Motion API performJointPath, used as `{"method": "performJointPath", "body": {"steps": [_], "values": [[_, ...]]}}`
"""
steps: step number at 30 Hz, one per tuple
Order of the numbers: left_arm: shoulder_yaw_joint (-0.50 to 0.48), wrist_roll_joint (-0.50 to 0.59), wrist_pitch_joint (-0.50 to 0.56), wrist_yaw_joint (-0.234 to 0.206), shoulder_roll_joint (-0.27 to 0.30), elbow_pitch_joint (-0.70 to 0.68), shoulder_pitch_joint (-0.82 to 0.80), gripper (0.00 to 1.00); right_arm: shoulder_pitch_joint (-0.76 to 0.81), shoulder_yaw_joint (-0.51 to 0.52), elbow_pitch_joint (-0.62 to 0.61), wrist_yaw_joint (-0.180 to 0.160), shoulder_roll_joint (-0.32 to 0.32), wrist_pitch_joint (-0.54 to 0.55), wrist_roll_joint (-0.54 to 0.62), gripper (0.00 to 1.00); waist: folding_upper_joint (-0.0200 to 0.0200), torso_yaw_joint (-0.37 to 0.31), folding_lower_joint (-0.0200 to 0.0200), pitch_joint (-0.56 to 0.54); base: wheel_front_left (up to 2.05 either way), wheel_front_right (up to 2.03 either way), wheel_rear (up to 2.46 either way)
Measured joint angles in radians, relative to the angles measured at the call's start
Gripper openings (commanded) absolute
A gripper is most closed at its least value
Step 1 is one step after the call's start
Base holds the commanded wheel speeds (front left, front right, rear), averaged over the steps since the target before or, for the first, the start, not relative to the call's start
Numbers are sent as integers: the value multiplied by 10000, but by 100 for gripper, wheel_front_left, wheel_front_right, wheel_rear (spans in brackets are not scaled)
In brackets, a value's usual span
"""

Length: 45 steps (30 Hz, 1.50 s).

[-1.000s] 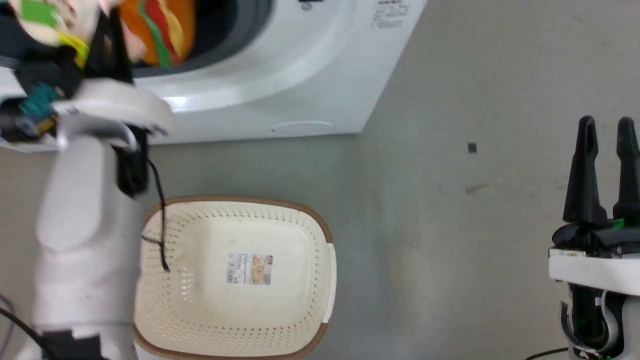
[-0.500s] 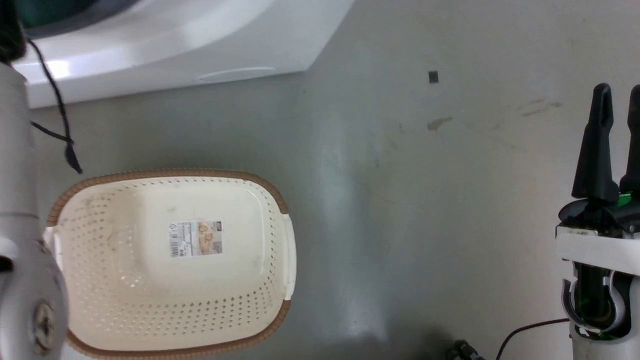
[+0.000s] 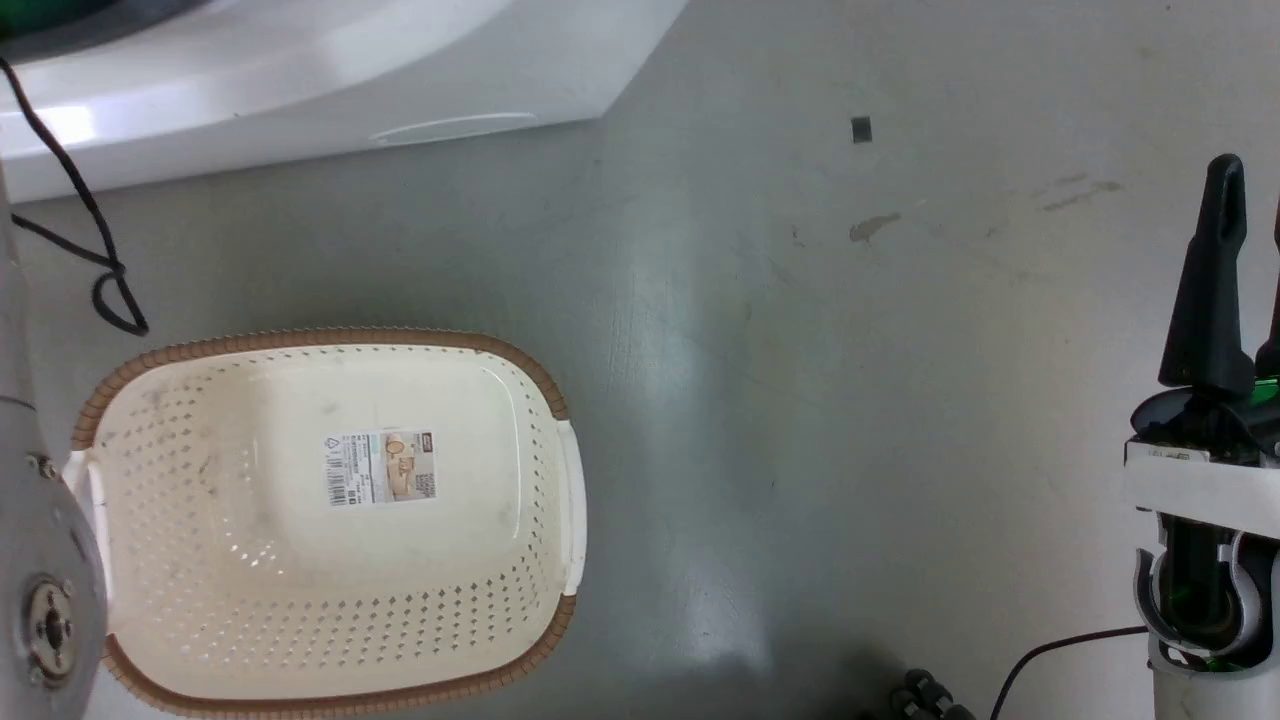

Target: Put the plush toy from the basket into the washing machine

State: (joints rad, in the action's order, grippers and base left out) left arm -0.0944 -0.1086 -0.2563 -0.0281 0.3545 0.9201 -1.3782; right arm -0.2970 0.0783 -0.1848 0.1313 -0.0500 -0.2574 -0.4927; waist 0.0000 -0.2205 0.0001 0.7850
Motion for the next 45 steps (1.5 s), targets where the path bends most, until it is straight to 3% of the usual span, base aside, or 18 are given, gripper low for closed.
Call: {"method": "performJointPath", "body": {"steps": [6, 21, 33, 45], "values": [[-184, -104, -2, -33, -345, -617, 1382, 100, 4, 180, 169, 0, -2, -2, 19, 100, 0, 184, 0, -612, 0, 0, 0], [-336, 288, -2, -232, -2219, -4548, 7047, 100, 984, 222, 713, 2, 0, -2, 976, 100, 0, 950, -2, -3029, 0, 0, 0], [420, 719, -2, -230, -2817, -6516, 10634, 100, 2222, 127, 1225, 2, 0, 0, 1950, 100, 0, 1630, -3, -5165, 0, 0, 0], [1179, 805, 0, -278, -2978, -6918, 13082, 100, 3472, -90, 1822, 2, 0, 0, 2238, 100, 0, 2067, -4, -7189, 0, 0, 0]]}}
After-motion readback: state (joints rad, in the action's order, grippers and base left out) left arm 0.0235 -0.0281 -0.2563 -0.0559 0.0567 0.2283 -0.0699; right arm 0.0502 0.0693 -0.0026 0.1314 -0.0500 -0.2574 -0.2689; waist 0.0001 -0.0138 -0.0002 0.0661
